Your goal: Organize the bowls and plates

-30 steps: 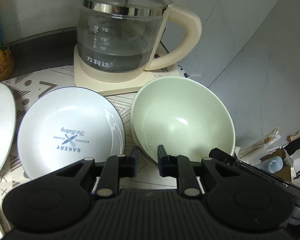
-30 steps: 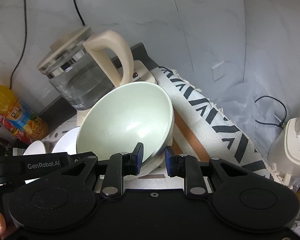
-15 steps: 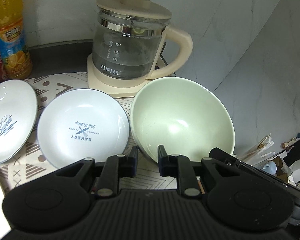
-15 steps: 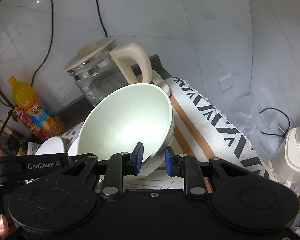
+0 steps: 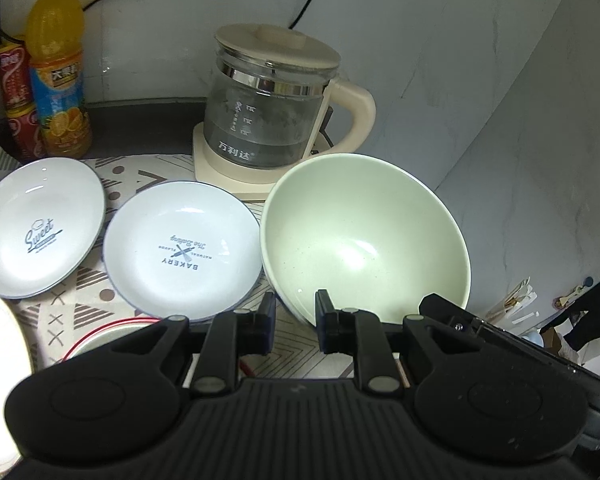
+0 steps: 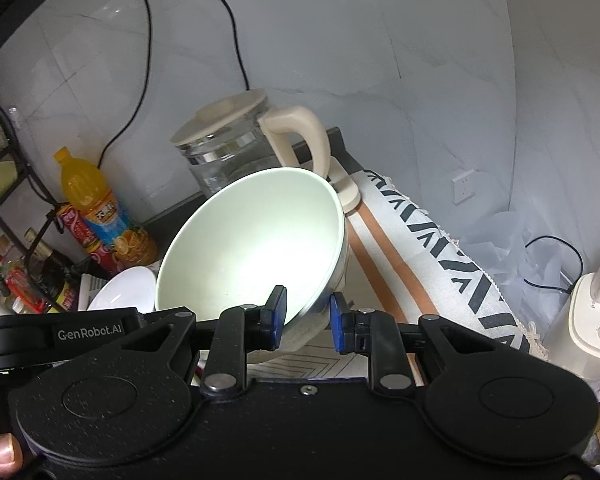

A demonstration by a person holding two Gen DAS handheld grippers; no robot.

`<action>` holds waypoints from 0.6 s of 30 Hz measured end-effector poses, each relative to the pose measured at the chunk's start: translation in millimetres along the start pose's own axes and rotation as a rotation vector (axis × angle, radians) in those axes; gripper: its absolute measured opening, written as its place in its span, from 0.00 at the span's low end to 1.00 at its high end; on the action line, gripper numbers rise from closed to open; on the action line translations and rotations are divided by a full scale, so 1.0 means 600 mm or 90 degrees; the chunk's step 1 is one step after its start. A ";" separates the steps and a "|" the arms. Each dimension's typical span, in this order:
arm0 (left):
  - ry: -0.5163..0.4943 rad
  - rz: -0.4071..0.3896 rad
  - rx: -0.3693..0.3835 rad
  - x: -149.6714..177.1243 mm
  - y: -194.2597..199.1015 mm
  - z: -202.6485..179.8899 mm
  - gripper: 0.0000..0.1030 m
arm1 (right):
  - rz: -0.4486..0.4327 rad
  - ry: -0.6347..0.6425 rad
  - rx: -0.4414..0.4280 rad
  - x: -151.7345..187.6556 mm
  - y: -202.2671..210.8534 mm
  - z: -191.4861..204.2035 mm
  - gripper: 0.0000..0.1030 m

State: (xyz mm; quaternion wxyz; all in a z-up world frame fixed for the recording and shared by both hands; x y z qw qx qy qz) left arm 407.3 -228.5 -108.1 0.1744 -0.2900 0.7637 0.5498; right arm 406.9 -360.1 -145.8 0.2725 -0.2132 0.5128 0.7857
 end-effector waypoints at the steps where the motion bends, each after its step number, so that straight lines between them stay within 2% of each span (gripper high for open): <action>1: 0.001 -0.003 -0.001 0.002 0.005 0.001 0.18 | -0.002 0.002 -0.002 0.002 0.004 0.003 0.22; 7: 0.005 -0.021 -0.008 0.015 0.038 0.008 0.18 | -0.009 0.012 -0.020 0.014 0.026 0.017 0.22; 18: 0.024 -0.028 -0.033 0.046 0.085 0.034 0.18 | 0.011 0.018 -0.058 0.045 0.050 0.050 0.22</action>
Point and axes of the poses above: each gripper's, at about its wrist camera, not at the fingertips, and y roughly against the way its jaws point, z to its left, x to its underside, the point moved 10 cm from there along -y, roughly the way its jaws point, and after that the axes turned 5 degrees about x, right-handed, at the moved point
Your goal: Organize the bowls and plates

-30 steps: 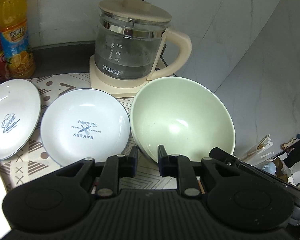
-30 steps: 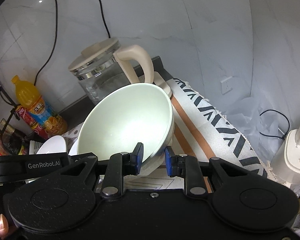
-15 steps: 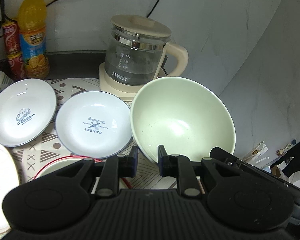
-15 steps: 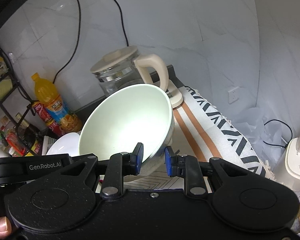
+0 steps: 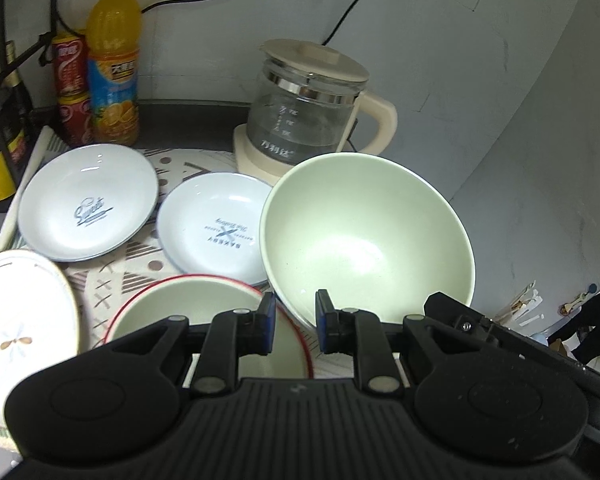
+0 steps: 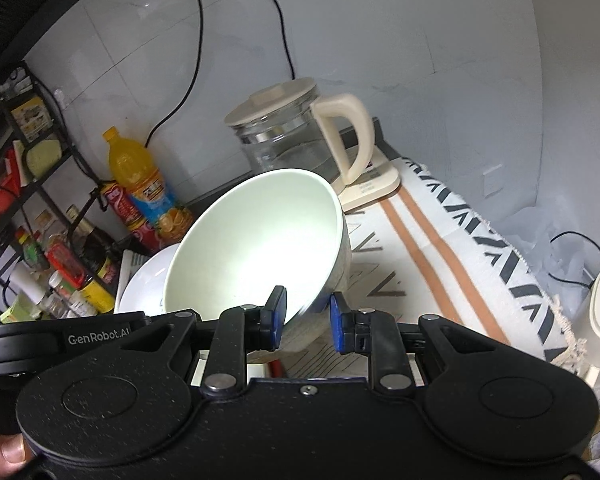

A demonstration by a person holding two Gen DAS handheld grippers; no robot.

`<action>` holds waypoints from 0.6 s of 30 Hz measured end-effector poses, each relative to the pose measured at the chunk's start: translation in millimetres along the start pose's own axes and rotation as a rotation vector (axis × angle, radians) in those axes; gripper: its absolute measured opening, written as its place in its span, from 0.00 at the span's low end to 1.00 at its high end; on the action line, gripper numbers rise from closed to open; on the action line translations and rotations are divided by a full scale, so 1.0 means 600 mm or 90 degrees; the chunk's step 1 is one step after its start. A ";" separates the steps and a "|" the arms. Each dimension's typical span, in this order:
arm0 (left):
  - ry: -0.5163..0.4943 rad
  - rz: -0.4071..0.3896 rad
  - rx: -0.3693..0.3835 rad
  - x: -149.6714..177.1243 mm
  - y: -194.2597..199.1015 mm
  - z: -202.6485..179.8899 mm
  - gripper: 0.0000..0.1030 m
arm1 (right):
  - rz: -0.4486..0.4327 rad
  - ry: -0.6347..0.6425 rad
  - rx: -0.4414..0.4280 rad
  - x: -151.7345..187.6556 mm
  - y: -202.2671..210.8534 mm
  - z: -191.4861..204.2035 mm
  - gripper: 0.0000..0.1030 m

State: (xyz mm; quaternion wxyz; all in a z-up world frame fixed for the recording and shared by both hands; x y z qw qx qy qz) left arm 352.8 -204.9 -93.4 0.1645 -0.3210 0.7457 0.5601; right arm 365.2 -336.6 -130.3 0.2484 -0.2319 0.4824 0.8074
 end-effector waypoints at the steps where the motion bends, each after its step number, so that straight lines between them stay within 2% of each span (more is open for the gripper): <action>1: 0.000 0.000 -0.003 0.002 0.004 0.003 0.18 | 0.002 0.000 -0.004 0.003 0.001 0.004 0.22; 18: 0.046 0.005 -0.039 0.044 0.045 0.060 0.18 | 0.040 0.044 -0.034 0.052 0.005 0.054 0.23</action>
Point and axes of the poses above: each gripper's, at about its wrist camera, not at the fingertips, and y roughly against the way its jaws point, z to its left, x to its underside, the point moved 10 cm from there along -y, roughly the way its jaws point, and after that the axes turned 5 degrees about x, right-handed, at the moved point
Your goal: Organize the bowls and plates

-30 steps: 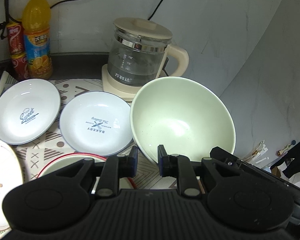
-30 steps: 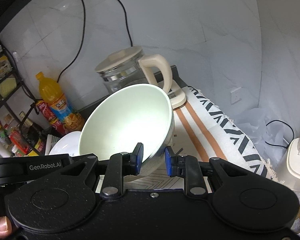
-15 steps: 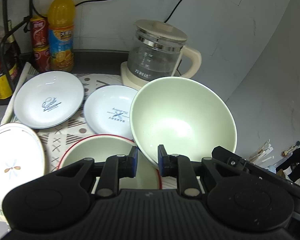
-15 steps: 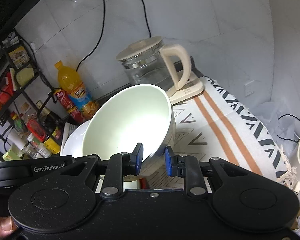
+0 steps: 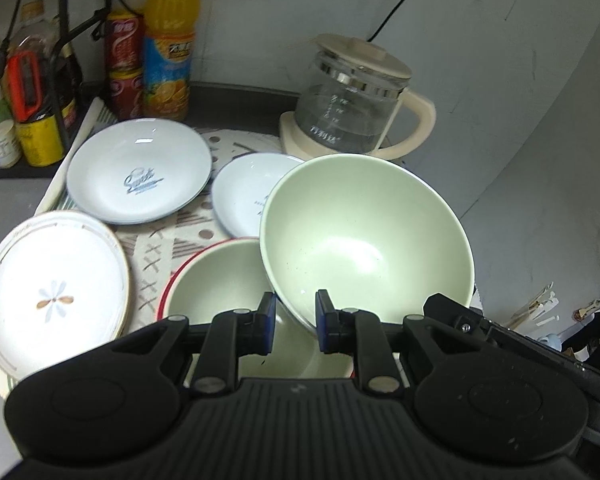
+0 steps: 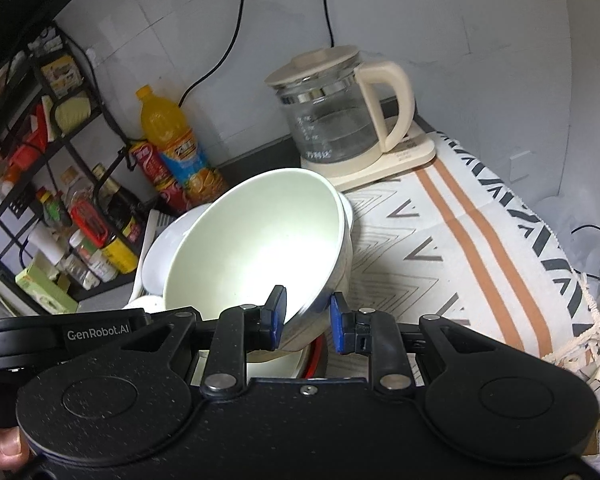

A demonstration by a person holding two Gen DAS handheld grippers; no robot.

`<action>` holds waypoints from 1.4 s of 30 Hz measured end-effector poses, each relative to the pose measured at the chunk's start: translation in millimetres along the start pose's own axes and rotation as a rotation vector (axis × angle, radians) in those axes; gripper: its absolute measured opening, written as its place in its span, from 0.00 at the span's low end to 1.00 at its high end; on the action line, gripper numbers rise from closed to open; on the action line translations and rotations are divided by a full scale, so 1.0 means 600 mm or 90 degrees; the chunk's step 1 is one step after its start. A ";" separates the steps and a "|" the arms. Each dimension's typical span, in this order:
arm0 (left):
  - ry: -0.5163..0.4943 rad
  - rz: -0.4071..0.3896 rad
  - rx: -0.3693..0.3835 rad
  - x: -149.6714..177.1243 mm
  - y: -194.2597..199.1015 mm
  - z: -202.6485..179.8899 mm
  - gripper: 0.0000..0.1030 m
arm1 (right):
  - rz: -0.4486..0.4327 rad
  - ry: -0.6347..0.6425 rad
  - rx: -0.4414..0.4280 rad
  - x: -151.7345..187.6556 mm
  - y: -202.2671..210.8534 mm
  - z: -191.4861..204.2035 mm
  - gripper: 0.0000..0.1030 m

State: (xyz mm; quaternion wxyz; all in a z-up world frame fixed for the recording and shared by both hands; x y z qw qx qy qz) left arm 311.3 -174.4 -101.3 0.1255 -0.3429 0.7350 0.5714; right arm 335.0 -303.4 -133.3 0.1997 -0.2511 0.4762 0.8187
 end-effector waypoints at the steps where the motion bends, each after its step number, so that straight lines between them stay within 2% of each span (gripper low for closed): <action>1: 0.004 0.002 -0.001 0.004 0.001 0.003 0.18 | -0.002 0.006 -0.001 0.003 0.001 0.003 0.23; 20: 0.041 0.002 -0.048 0.039 0.026 0.056 0.18 | 0.036 0.051 -0.030 0.045 -0.017 0.049 0.23; 31: 0.068 0.035 -0.062 0.064 0.006 0.086 0.19 | 0.076 0.056 -0.030 0.072 -0.044 0.055 0.24; 38: 0.072 0.049 -0.073 0.068 -0.006 0.091 0.20 | 0.069 0.066 -0.031 0.072 -0.040 0.054 0.29; 40: 0.061 0.045 -0.076 0.065 -0.004 0.090 0.21 | 0.071 0.066 -0.027 0.070 -0.039 0.053 0.34; 42: 0.061 0.050 -0.074 0.064 -0.004 0.091 0.21 | 0.068 0.067 -0.021 0.068 -0.036 0.051 0.44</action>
Point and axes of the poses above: each gripper's, at about its wrist camera, not at the fingertips, and y roughly against the way its jaws point, z to its left, x to its underside, the point moved 10 cm from there along -y, roughly the way its jaws point, and after that the axes turned 5 degrees about x, right-handed, at the moved point
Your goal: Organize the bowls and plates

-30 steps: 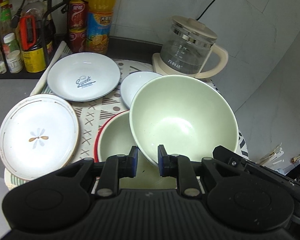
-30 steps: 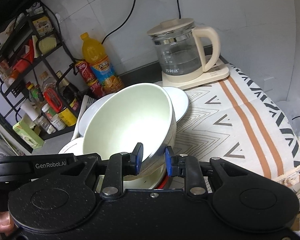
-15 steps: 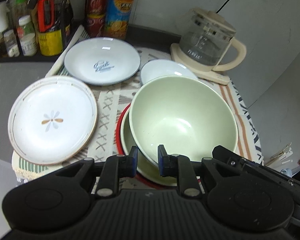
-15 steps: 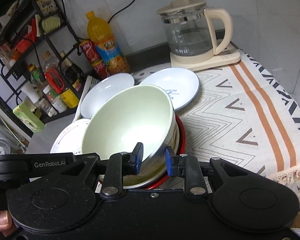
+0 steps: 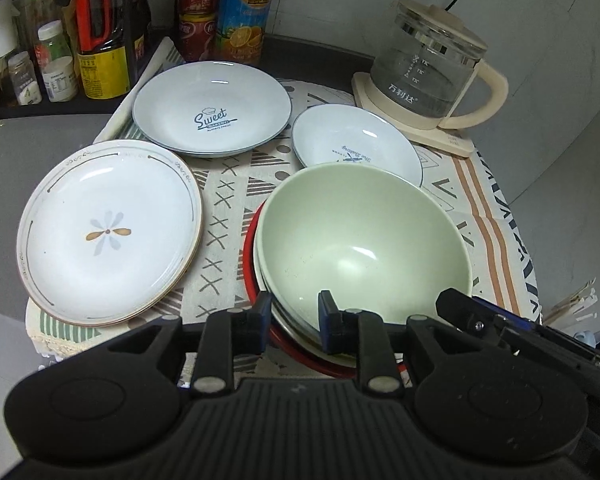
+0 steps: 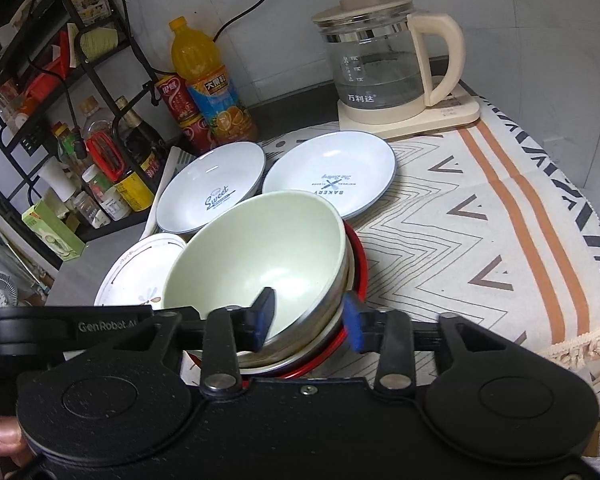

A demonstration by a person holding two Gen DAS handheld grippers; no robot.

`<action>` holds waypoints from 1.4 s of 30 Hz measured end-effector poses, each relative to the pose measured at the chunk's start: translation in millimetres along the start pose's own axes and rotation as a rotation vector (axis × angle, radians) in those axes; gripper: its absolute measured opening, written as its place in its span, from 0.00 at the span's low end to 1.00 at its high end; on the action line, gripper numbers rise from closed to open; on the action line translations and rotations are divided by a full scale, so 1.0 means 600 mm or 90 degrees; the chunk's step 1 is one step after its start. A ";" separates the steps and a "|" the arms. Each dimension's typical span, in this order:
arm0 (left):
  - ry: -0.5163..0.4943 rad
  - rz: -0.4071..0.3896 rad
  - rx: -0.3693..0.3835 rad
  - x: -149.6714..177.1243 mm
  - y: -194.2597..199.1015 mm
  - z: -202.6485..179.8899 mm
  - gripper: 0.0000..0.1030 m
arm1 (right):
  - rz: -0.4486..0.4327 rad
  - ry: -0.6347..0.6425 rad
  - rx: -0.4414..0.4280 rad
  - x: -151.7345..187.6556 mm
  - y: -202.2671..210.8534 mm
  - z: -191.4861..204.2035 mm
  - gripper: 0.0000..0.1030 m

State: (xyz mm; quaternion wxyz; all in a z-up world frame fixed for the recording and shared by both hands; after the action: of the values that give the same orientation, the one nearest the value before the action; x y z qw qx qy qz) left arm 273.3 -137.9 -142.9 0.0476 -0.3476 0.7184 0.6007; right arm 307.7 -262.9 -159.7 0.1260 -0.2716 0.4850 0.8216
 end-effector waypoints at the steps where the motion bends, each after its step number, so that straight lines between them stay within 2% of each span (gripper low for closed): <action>1: 0.005 0.000 0.002 -0.001 0.001 0.002 0.22 | -0.004 0.002 0.001 -0.001 0.003 -0.001 0.47; 5: 0.014 -0.013 -0.008 -0.006 0.010 0.010 0.34 | -0.017 0.002 0.004 -0.009 0.016 -0.001 0.65; 7: 0.023 -0.015 -0.025 -0.007 0.016 0.019 0.49 | -0.022 0.004 0.006 -0.013 0.021 0.002 0.72; 9: 0.038 -0.023 -0.038 -0.010 0.028 0.031 0.56 | -0.028 0.009 0.007 -0.017 0.025 0.007 0.82; 13: 0.055 -0.038 -0.051 -0.015 0.055 0.053 0.74 | -0.038 0.013 -0.014 -0.023 0.034 0.024 0.92; 15: 0.060 -0.046 -0.066 -0.015 0.067 0.066 0.78 | -0.038 0.019 -0.028 -0.025 0.038 0.036 0.96; 21: 0.081 -0.052 -0.106 -0.008 0.099 0.112 0.84 | -0.017 0.042 -0.069 -0.018 0.040 0.076 0.98; 29: 0.104 -0.061 -0.129 -0.003 0.127 0.159 0.89 | -0.006 0.073 -0.078 -0.022 0.040 0.108 0.98; 33: 0.106 -0.070 -0.125 -0.009 0.139 0.173 1.00 | 0.000 0.079 -0.080 -0.025 0.035 0.124 0.98; 42: 0.091 -0.065 -0.105 -0.043 0.137 0.222 1.00 | -0.007 0.080 -0.069 -0.046 0.011 0.177 0.98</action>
State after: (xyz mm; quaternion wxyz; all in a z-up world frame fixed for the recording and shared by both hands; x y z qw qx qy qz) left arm 200.8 -4.2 -98.3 -0.0020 -0.4287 0.6492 0.6283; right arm 292.8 -172.7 -98.3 0.0852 -0.3319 0.4451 0.8273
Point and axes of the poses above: each gripper's, at about its wrist camera, not at the fingertips, and y roughly against the way its jaws point, z to its left, x to its underside, the point moved 10 cm from there along -y, roughly the way its jaws point, and after that the axes turned 5 degrees about x, right-handed, at the moved point
